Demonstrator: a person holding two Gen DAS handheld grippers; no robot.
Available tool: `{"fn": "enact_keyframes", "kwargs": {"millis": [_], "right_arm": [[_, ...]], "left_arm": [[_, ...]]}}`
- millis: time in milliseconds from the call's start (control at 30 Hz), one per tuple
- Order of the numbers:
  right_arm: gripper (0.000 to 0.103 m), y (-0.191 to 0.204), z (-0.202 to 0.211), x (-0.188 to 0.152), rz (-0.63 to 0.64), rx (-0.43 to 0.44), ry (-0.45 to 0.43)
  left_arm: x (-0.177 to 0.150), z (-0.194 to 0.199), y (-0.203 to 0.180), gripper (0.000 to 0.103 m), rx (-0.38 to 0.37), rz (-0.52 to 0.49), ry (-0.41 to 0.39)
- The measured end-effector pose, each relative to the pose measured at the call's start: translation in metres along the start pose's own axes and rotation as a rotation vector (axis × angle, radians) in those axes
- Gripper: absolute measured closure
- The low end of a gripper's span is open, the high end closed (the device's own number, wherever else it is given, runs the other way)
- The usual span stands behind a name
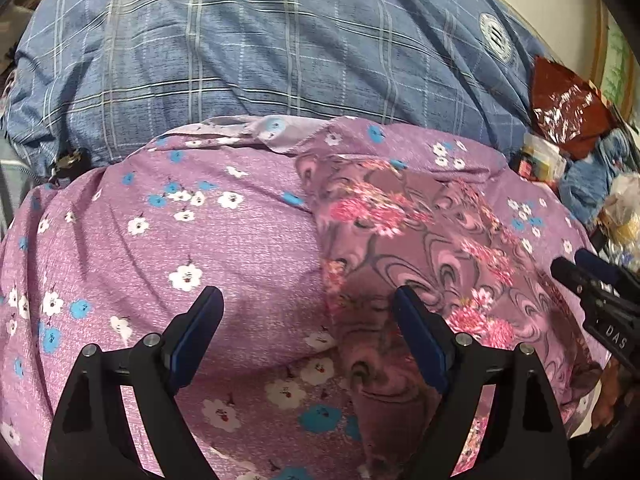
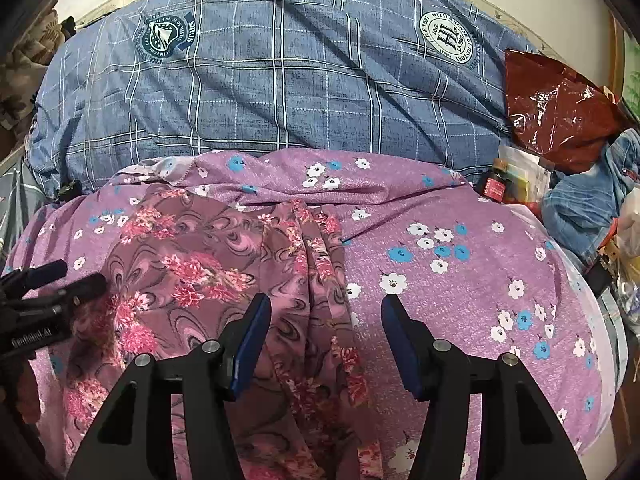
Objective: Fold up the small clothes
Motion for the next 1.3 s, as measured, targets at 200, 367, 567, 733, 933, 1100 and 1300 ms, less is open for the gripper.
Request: {"fn": "enact_keyframes", "kwargs": {"millis": [200, 367, 567, 733, 933, 1100, 1300], "right_arm": [[0.045, -0.001, 0.0, -0.001, 0.0, -0.005, -0.001], [0.045, -0.004, 0.0, -0.002, 0.003, -0.013, -0.001], [0.045, -0.007, 0.0, -0.004, 0.007, -0.025, 0.002], [0.044, -0.008, 0.0, -0.004, 0.012, -0.031, 0.001], [0.044, -0.011, 0.0, -0.006, 0.009, -0.038, 0.002], [0.044, -0.012, 0.0, -0.006, 0.015, -0.046, 0.003], [0.043, -0.016, -0.001, -0.006, 0.013, -0.056, 0.006]], "left_arm": [[-0.001, -0.002, 0.001, 0.016, 0.002, 0.005, 0.006], [-0.001, -0.001, -0.001, 0.016, -0.003, -0.001, 0.004], [-0.002, -0.002, -0.001, 0.016, -0.006, 0.001, 0.01], [-0.003, -0.003, -0.003, 0.016, -0.003, -0.01, 0.01], [-0.003, -0.003, -0.003, 0.016, -0.006, -0.007, 0.012], [-0.003, -0.001, -0.008, 0.016, -0.029, -0.018, 0.011], [-0.007, 0.001, -0.025, 0.016, -0.092, -0.061, 0.019]]}}
Point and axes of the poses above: each gripper's, at about its wrist camera, not at the fingertips, and z roughly against the way its jaws point, y to its left, x to its top, the point moved 9 cm from there along -z, roughly the way its jaws point, and after that the axes turned 8 degrees about z, right-handed, at the moved point
